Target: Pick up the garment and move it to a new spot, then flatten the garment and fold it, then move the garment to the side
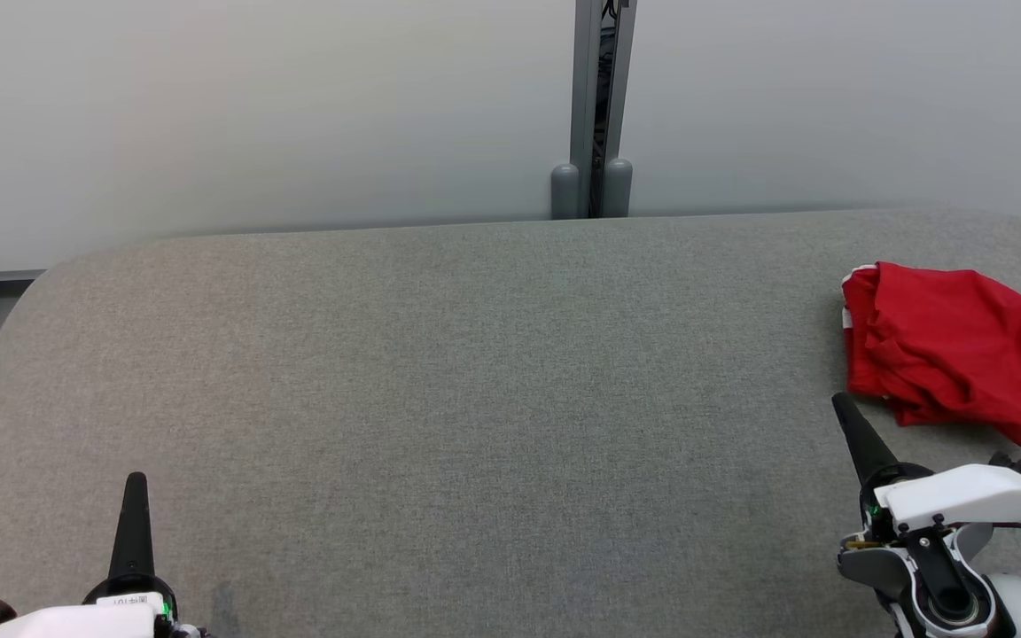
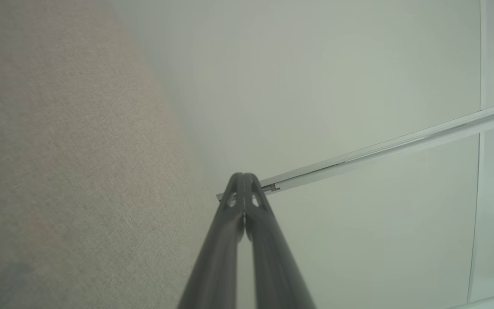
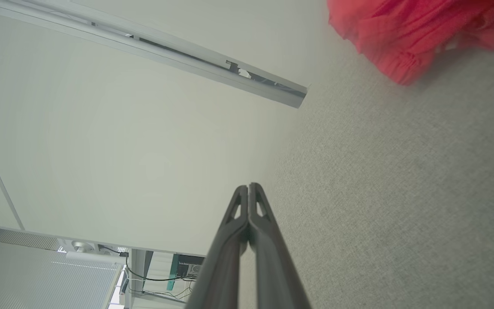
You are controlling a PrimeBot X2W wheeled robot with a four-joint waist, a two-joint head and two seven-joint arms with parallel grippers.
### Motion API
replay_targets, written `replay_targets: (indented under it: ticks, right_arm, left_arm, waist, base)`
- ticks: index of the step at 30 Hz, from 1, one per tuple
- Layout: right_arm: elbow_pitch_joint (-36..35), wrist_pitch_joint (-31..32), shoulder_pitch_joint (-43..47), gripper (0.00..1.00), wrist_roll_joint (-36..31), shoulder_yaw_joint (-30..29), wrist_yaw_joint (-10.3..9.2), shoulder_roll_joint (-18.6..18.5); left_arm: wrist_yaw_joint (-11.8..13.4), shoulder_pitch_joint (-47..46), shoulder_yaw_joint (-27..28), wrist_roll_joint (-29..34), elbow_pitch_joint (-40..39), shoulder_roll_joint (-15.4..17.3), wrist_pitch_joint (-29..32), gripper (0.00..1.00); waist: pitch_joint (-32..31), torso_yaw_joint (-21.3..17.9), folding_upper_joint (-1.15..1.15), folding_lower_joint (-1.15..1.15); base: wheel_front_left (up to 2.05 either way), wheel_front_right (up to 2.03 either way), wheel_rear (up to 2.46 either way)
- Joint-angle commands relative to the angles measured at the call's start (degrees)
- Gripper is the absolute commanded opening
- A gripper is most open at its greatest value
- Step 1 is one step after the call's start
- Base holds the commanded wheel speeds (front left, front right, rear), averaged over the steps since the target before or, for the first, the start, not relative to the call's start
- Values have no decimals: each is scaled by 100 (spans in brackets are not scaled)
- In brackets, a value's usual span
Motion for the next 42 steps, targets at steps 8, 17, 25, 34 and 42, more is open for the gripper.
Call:
replay_targets:
  ticks: [8,17,25,34,42]
  right_arm:
    - [69,178,-183,0,460,-88,0,-30]
    - [161,325,-292,0,898,-145,0,-23]
    - [213,447,-386,0,1223,-201,0,-17]
    - [267,560,-466,0,1534,-257,0,-10]
    - [322,644,-522,0,1764,-292,1,-2]
  left_arm:
    - [-31,-172,89,-455,-77,35,94,0]
    - [-49,-229,156,-888,-98,37,178,0]
    - [-58,-264,199,-1216,-111,39,240,0]
    - [-70,-267,242,-1519,-123,41,303,0]
    - [-67,-306,275,-1758,-131,43,352,0]
  waist:
    - [25,-6,0,0]
    - [55,-14,0,0]
    - [79,-19,0,0]
    - [104,-25,0,0]
    - [126,-30,0,0]
  base:
    - [0,0,0]
    - [0,0,0]
    - [0,0,0]
    - [0,0,0]
    - [0,0,0]
